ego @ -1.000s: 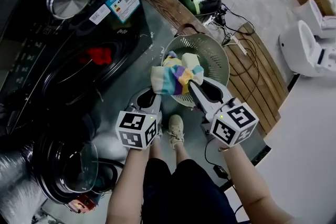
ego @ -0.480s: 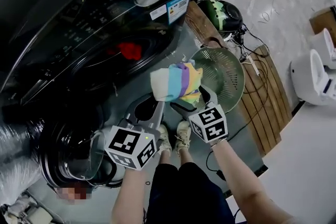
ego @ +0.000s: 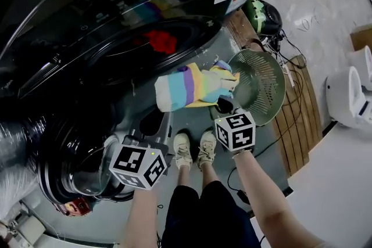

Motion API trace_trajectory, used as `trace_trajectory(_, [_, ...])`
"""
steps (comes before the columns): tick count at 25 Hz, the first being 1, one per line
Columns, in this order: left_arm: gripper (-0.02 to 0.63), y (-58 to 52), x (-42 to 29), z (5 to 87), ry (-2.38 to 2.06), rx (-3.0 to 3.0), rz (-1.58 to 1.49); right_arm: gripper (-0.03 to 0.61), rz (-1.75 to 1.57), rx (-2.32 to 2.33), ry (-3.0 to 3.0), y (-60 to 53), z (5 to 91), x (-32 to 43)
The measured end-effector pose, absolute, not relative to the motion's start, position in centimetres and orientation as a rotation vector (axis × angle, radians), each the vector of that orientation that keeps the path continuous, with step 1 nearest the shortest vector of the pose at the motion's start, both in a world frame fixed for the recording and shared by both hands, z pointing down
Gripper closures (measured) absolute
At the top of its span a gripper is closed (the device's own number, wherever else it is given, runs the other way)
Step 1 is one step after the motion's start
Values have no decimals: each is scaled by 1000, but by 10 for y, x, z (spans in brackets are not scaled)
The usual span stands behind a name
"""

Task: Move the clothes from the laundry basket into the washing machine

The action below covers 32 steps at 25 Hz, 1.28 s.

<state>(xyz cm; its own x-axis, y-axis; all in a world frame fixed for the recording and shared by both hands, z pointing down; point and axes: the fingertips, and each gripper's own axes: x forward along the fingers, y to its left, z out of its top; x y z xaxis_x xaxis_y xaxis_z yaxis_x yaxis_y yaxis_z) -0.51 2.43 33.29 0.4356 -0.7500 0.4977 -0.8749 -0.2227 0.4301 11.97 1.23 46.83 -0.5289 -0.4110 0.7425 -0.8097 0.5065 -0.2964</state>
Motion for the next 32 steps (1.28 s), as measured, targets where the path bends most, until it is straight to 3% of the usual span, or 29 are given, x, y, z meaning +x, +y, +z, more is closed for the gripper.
trace_trajectory(10, [451, 29, -82, 369, -1519, 1864, 174, 515, 1002, 1001, -2386, -32, 403, 36])
trace_trajectory(19, [306, 42, -112, 396, -1599, 1757, 118, 515, 1038, 871, -2490, -39, 395, -44])
trace_trajectory(25, [242, 56, -107, 414, -1587, 1714, 82, 515, 998, 855, -2562, -62, 397, -83])
trace_trajectory(32, [239, 64, -111, 420, -1610, 1709, 34, 515, 901, 909, -2645, -113, 394, -127])
